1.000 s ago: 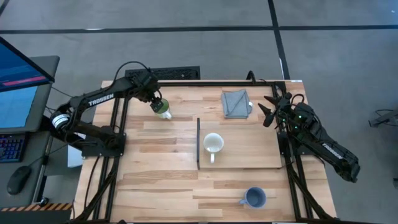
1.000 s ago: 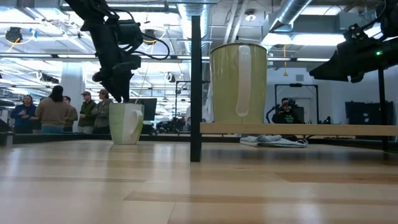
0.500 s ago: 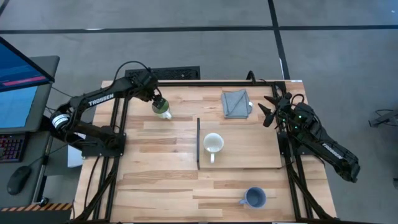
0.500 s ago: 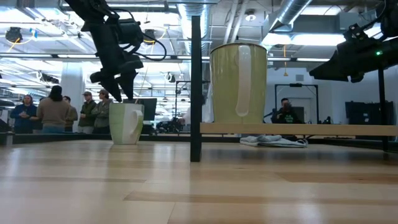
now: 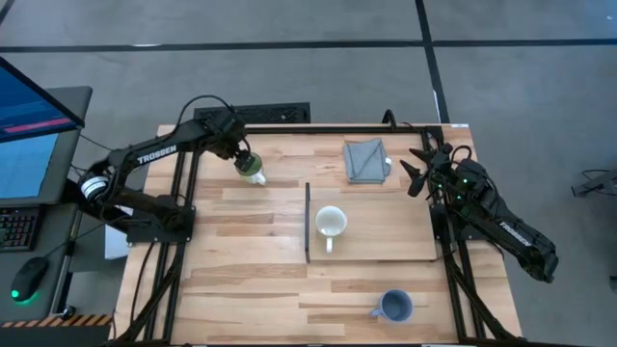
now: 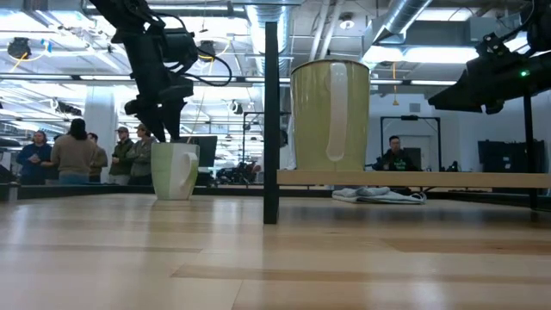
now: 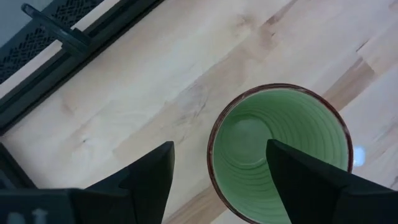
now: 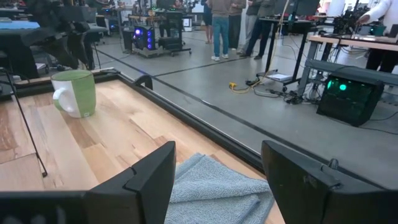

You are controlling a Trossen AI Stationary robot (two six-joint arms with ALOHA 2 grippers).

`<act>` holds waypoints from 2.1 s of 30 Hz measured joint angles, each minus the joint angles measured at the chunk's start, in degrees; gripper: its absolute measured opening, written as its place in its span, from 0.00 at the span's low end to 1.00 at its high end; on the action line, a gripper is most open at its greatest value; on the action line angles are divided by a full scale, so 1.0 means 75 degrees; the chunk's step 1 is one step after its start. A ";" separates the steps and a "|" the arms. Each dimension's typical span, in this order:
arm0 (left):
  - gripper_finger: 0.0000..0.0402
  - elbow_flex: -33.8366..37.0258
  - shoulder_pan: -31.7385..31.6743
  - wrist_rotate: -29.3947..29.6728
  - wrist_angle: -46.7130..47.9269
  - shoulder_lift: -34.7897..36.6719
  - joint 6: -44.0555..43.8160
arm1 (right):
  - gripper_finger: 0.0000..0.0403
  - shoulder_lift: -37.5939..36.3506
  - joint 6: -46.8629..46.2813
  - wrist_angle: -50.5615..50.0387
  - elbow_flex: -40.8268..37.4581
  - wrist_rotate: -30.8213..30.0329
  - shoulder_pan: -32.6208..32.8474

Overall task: Stack small to large cups/mugs on shelf
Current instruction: Put the green mug on the shelf

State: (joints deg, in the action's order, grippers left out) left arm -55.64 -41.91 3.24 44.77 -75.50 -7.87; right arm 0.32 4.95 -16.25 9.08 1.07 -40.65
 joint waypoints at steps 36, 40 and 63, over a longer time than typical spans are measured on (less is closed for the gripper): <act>0.12 0.0003 0.0003 0.0116 -0.0361 -0.1193 0.0723 | 0.65 0.0000 0.0009 -0.0003 0.0000 -0.0001 -0.0001; 0.03 -0.0002 0.0003 0.0089 -0.0375 -0.1193 0.1085 | 0.65 0.0000 0.0011 -0.0003 0.0000 -0.0001 0.0000; 0.01 -0.0296 0.0041 -0.0351 -0.0577 -0.1201 0.1374 | 0.65 0.0000 0.0012 -0.0006 0.0000 -0.0001 0.0001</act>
State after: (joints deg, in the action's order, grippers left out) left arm -57.86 -41.60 0.61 40.45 -84.51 2.43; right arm 0.32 5.04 -16.29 9.08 1.06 -40.64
